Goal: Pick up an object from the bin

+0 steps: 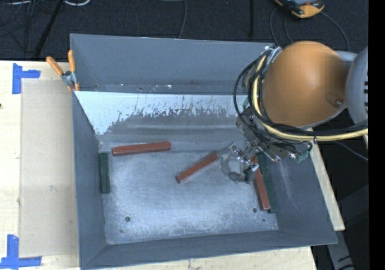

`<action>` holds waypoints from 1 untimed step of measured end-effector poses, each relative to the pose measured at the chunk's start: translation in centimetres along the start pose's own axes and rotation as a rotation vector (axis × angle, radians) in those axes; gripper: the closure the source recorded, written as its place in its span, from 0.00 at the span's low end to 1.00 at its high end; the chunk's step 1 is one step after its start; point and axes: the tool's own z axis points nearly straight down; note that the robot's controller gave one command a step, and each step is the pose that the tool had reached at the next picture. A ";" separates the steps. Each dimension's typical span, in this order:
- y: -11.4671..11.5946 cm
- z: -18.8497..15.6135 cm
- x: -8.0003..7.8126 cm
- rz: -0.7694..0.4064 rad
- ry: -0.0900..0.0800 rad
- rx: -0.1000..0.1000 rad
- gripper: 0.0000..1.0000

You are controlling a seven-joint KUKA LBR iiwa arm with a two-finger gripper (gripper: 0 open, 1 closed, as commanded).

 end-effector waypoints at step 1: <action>1.2 -6.1 -0.8 -0.175 -0.002 0.001 1.00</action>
Offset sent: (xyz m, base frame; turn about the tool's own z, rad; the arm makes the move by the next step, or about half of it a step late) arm -0.0060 0.0264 -0.1209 -0.0163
